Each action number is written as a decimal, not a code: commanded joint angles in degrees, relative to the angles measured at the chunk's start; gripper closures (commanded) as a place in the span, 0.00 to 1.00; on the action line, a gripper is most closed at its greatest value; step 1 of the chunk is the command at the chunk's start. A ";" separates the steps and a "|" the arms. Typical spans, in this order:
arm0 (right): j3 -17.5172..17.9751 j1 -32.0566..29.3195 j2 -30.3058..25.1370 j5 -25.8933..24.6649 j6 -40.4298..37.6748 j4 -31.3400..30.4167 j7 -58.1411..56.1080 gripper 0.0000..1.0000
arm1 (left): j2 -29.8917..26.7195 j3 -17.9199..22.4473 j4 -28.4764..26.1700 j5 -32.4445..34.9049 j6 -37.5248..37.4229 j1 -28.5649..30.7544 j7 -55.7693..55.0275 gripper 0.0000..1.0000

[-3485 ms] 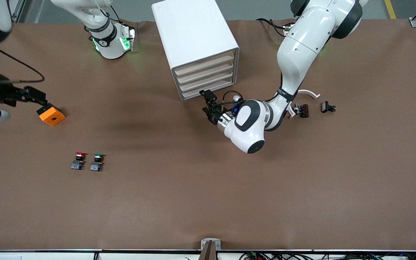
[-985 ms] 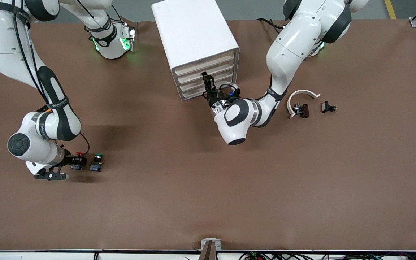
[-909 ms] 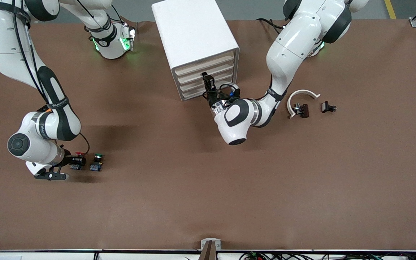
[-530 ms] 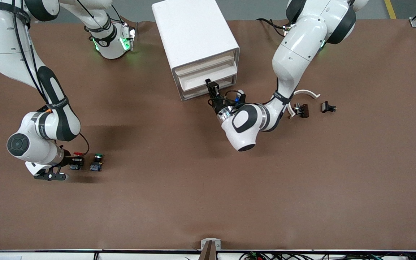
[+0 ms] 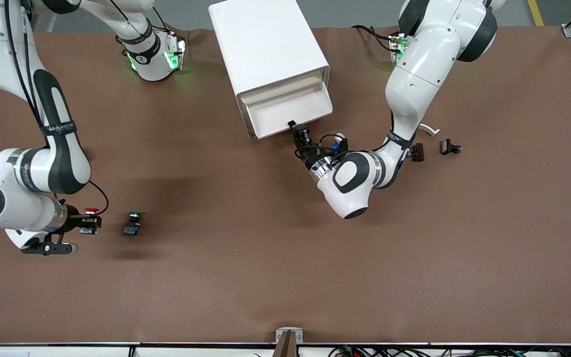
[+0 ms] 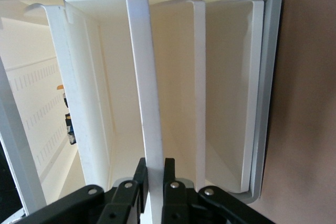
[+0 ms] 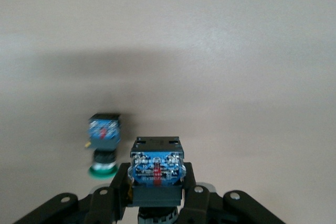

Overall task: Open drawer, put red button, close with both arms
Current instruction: 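Pull the drawer open with the left gripper while the right gripper lifts the button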

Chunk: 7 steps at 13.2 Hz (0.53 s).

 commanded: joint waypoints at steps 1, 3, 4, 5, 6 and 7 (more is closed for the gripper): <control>-0.07 3.84 -1.29 -1.08 -10.01 5.06 6.66 0.72 | 0.66 1.91 1.43 -0.09 1.19 0.93 1.47 0.92; 0.10 7.71 -2.08 -1.08 -16.96 8.14 13.68 0.72 | 0.57 2.18 1.79 0.00 1.19 0.93 1.91 0.80; 0.10 9.82 -2.78 -1.08 -19.69 9.29 17.55 0.72 | 0.48 2.26 1.87 -0.08 1.63 1.20 2.00 0.65; 0.19 11.93 -3.05 -1.08 -22.24 10.08 20.98 0.71 | 0.39 2.26 1.96 0.09 1.90 1.37 2.00 0.01; 0.19 13.69 -3.14 -0.65 -23.74 10.87 23.80 0.71 | 0.22 2.44 2.05 0.09 1.90 1.29 2.00 0.00; 0.28 15.36 -3.05 -0.30 -24.63 11.49 27.48 0.71 | -0.04 2.44 2.14 0.00 1.90 1.37 1.91 0.00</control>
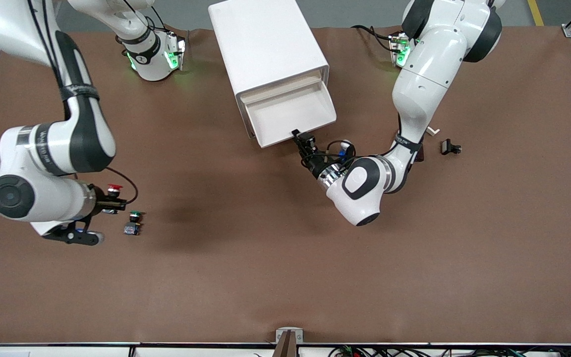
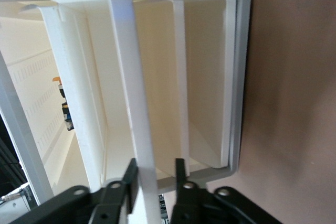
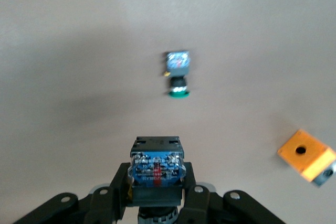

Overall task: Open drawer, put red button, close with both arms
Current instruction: 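Pull the drawer open with the left gripper while the right gripper lifts the button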

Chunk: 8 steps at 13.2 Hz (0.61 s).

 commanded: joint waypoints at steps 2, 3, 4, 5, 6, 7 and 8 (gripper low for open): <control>0.02 6.34 -0.55 -0.13 -3.64 1.62 13.95 0.72 | -0.32 0.84 2.49 0.00 0.33 0.93 0.72 0.00; 0.10 8.62 -0.56 0.57 -4.26 1.62 18.43 0.72 | -0.32 0.84 4.85 0.00 0.42 1.89 0.80 0.00; 0.02 10.64 -0.56 2.23 -4.61 1.62 22.48 0.72 | -0.41 1.10 6.88 0.09 0.42 2.51 1.06 0.00; 0.02 12.41 -0.64 4.60 -4.70 1.62 27.04 0.72 | -0.76 2.76 8.20 0.09 0.42 3.21 1.76 0.00; 0.10 13.82 -0.90 6.62 -4.70 1.62 31.53 0.72 | -2.33 5.04 8.65 0.27 0.42 3.39 4.12 0.00; 0.10 16.18 -1.26 8.38 -4.79 1.62 36.62 0.72 | -4.61 8.80 8.57 0.44 0.33 3.31 8.49 0.00; 0.10 18.38 -1.35 9.36 -4.79 1.62 41.45 0.72 | -6.37 11.89 8.48 0.53 0.07 3.31 12.28 0.00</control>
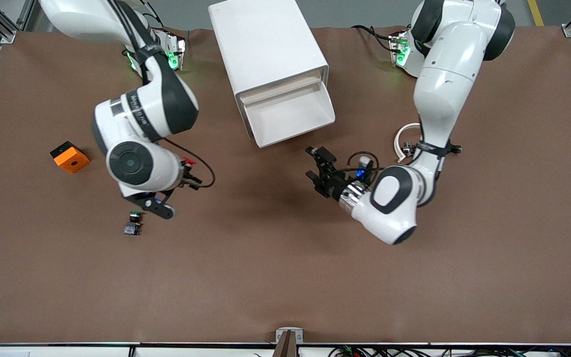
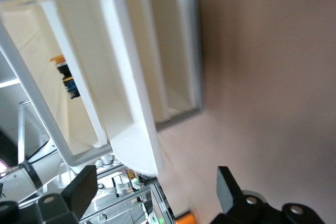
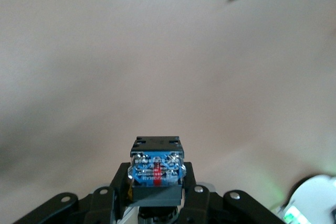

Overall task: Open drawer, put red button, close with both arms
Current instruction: 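Carry the red button over the open drawer while the left gripper withdraws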

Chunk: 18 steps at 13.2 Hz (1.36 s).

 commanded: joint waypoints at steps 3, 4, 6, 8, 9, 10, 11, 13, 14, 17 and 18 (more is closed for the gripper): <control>-0.35 9.87 -1.29 4.60 -0.96 0.69 21.59 0.72 | -7.95 9.30 -0.71 7.52 -0.89 0.23 15.29 0.00; -0.44 11.80 -1.29 5.83 -0.61 0.69 25.55 0.73 | -9.36 10.53 -0.71 10.51 -0.89 0.14 19.32 0.00; -0.52 14.80 -1.20 7.68 -0.17 0.69 31.80 0.73 | -13.75 12.03 -1.06 18.67 -0.89 0.23 29.77 0.00; -0.61 16.91 -1.12 8.04 2.37 0.69 37.42 0.73 | -17.00 12.03 -1.15 28.16 -0.98 0.23 42.06 0.00; -0.61 17.79 -1.03 8.04 3.78 0.61 39.80 0.73 | -18.59 12.03 -1.15 31.52 -0.98 0.23 47.09 0.00; -0.61 18.58 -0.85 8.04 4.23 0.52 42.09 0.73 | -20.52 11.95 -2.20 34.86 -1.33 0.31 52.36 0.00; -0.61 19.55 -0.59 8.04 4.32 0.34 43.42 0.73 | -22.45 12.03 -2.73 37.41 -2.38 0.49 57.72 0.00; -0.70 21.31 -0.41 8.04 3.80 -0.01 43.78 0.75 | -25.53 11.95 -3.00 41.29 -4.49 2.42 68.18 0.00; -0.61 21.40 -0.15 8.04 3.44 -0.18 43.69 0.75 | -27.90 12.03 -4.04 42.52 -4.93 3.38 73.28 0.00; -0.61 22.89 0.12 8.39 3.35 -2.20 43.96 0.75 | -34.76 11.95 -8.70 46.92 -4.85 4.97 85.42 0.00; -0.61 23.25 0.20 8.48 3.35 -2.38 43.96 0.75 | -36.60 11.95 -9.67 49.63 -4.85 4.89 86.76 0.00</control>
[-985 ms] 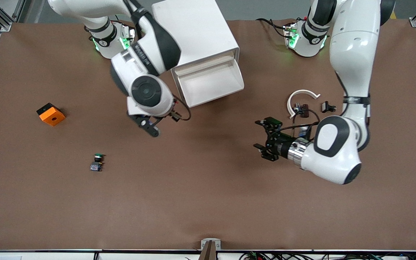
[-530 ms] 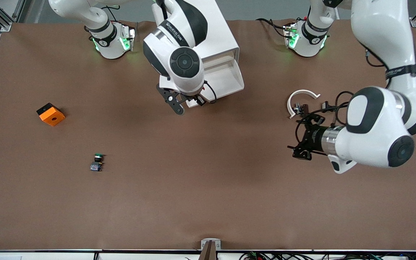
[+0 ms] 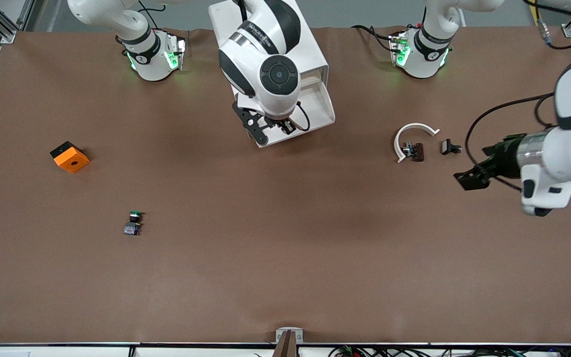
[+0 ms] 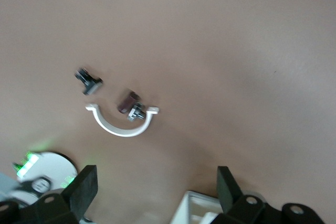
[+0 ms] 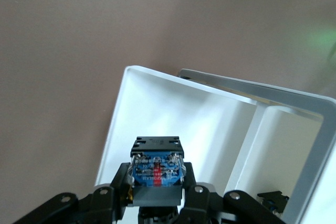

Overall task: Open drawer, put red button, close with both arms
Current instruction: 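Carry the red button over the open drawer while the left gripper withdraws, then lower the red button into the drawer and open the right gripper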

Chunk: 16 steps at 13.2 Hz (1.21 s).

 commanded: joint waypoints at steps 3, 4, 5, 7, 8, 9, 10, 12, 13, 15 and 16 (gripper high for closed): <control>-0.74 1.45 0.76 2.79 0.67 -0.86 0.65 0.75 | -9.43 -0.34 -7.28 7.25 1.01 -0.89 8.64 0.00; -0.74 1.53 1.37 2.88 0.76 -0.68 0.65 0.75 | -11.28 -0.34 -8.76 8.12 2.06 -0.89 10.05 0.00; -0.74 1.53 1.90 2.96 1.28 -0.68 0.65 0.75 | -13.82 -0.34 -11.39 9.61 4.25 -1.06 11.02 0.00; -0.74 1.53 2.78 4.01 2.51 -0.68 0.74 0.75 | -19.44 -0.69 -18.67 11.99 10.82 -1.24 13.74 0.00; -0.74 1.62 3.04 4.28 2.69 -0.68 0.74 0.75 | -21.99 -0.69 -22.45 12.09 14.43 -1.06 15.32 0.00; -0.74 1.62 3.39 4.37 2.95 -0.68 0.74 0.75 | -23.50 -0.78 -24.49 12.09 16.81 -0.98 16.56 0.00; -0.74 1.62 3.40 4.37 2.96 -0.68 0.74 0.75 | -23.51 -0.69 -24.16 12.09 16.92 -0.97 17.18 0.00; -0.74 1.62 4.10 4.46 2.96 -0.60 0.74 0.74 | -22.73 -0.61 -21.80 12.44 16.84 -0.98 17.89 0.00; -0.74 1.62 4.36 4.46 2.96 -0.60 0.74 0.74 | -22.20 -0.43 -20.74 13.74 16.75 -0.89 17.80 0.00; -0.74 1.62 4.45 4.46 2.96 -0.51 0.74 0.73 | -22.10 -0.52 -19.42 15.78 16.22 -1.06 18.41 0.00; -0.74 1.62 4.45 4.37 3.04 -0.51 0.74 0.71 | -22.28 -0.61 -19.50 15.87 15.70 -1.15 18.94 0.00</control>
